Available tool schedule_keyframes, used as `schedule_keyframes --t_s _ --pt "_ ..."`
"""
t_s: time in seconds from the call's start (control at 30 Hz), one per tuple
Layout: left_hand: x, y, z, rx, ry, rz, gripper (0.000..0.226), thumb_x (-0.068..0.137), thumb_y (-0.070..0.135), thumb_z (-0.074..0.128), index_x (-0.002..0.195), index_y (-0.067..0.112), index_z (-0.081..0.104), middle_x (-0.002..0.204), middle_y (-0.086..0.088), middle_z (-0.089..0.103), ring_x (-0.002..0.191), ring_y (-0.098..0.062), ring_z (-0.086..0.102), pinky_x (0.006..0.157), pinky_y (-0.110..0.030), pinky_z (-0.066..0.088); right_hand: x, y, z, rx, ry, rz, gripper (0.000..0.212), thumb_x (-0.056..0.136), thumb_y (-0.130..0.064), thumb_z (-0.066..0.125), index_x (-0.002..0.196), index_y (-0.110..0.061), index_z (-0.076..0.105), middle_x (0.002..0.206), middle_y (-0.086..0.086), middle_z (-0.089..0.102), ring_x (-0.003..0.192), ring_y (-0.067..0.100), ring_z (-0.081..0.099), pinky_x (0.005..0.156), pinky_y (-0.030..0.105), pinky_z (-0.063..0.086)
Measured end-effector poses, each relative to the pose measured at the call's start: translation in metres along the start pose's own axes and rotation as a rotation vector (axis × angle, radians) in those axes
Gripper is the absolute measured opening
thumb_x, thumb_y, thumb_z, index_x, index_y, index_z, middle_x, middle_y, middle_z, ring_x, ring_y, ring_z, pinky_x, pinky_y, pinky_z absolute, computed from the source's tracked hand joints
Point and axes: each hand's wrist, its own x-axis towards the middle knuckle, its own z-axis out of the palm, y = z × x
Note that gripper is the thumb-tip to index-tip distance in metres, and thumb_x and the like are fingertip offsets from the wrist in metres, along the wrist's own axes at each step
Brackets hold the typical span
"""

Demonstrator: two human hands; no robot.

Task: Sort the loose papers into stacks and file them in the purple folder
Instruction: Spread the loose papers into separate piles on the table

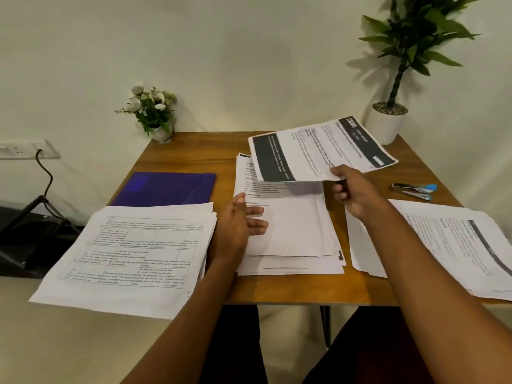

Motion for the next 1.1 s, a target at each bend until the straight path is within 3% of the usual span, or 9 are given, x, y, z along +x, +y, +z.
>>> schedule_keyframes --t_s 0.1,0.2,0.33,0.5,0.67,0.9,1.0,1.1 --pt "-0.004 -0.007 0.002 0.156 -0.051 0.091 0.026 0.106 0.019 0.049 0.130 0.015 0.058 0.098 -0.009 0.075 0.073 -0.030 0.075 0.063 -0.035 0.062 0.005 0.012 0.003 0.078 0.071 0.008 0.024 0.093 -0.011 0.067 0.117 -0.014 0.064 0.098 0.005 0.070 0.052 0.007 0.050 0.040 0.016 0.036" --pt "-0.006 -0.011 0.002 0.220 -0.077 0.132 0.024 0.105 0.012 0.051 0.125 0.009 0.062 0.095 -0.008 0.075 0.070 -0.024 0.074 0.063 -0.029 0.062 0.014 0.009 -0.015 0.138 0.155 -0.052 0.036 0.093 -0.011 0.068 0.128 -0.021 0.060 0.113 0.006 0.074 0.056 0.008 0.056 0.045 0.017 0.042" --pt "-0.004 -0.018 0.000 0.277 -0.077 0.191 0.020 0.105 0.014 0.052 0.119 0.016 0.066 0.093 -0.005 0.076 0.075 -0.027 0.074 0.069 -0.035 0.063 0.029 -0.013 -0.054 0.148 0.266 -0.081 0.032 0.098 -0.012 0.062 0.128 -0.021 0.056 0.112 0.005 0.071 0.058 0.005 0.056 0.046 0.015 0.042" --pt "-0.003 -0.022 0.001 0.333 -0.083 0.221 0.020 0.106 0.014 0.050 0.115 0.021 0.067 0.094 -0.002 0.076 0.079 -0.028 0.073 0.074 -0.039 0.062 0.056 -0.026 -0.094 0.108 0.376 -0.031 0.036 0.098 -0.005 0.057 0.133 -0.014 0.054 0.088 0.003 0.064 0.050 0.005 0.053 0.039 0.014 0.038" --pt "-0.002 -0.022 0.002 0.364 -0.075 0.227 0.020 0.106 0.014 0.050 0.115 0.021 0.067 0.094 -0.001 0.076 0.078 -0.027 0.073 0.072 -0.036 0.062 0.069 -0.025 -0.115 0.040 0.458 0.026 0.032 0.096 -0.009 0.063 0.126 -0.018 0.059 0.102 0.005 0.073 0.053 0.006 0.061 0.040 0.016 0.044" --pt "-0.003 -0.022 0.003 0.378 -0.093 0.224 0.020 0.106 0.015 0.049 0.116 0.020 0.066 0.094 0.000 0.076 0.078 -0.027 0.072 0.072 -0.032 0.062 0.058 -0.031 -0.106 0.173 0.511 -0.074 0.021 0.099 -0.018 0.061 0.120 -0.013 0.062 0.090 0.005 0.077 0.056 0.010 0.068 0.049 0.020 0.054" --pt "-0.003 -0.021 0.003 0.378 -0.090 0.227 0.020 0.106 0.014 0.049 0.115 0.020 0.067 0.094 0.000 0.076 0.078 -0.027 0.072 0.071 -0.031 0.062 0.040 -0.028 -0.090 0.245 0.555 -0.107 0.027 0.096 -0.016 0.059 0.123 -0.013 0.061 0.088 0.002 0.074 0.055 0.009 0.064 0.045 0.019 0.047" --pt "-0.003 -0.023 0.003 0.389 -0.083 0.234 0.021 0.106 0.013 0.049 0.114 0.019 0.068 0.092 0.000 0.076 0.077 -0.026 0.072 0.070 -0.030 0.060 0.015 -0.006 -0.056 0.002 0.566 -0.155 0.031 0.094 -0.019 0.064 0.124 -0.021 0.057 0.109 -0.003 0.067 0.081 0.009 0.066 0.054 0.020 0.048"
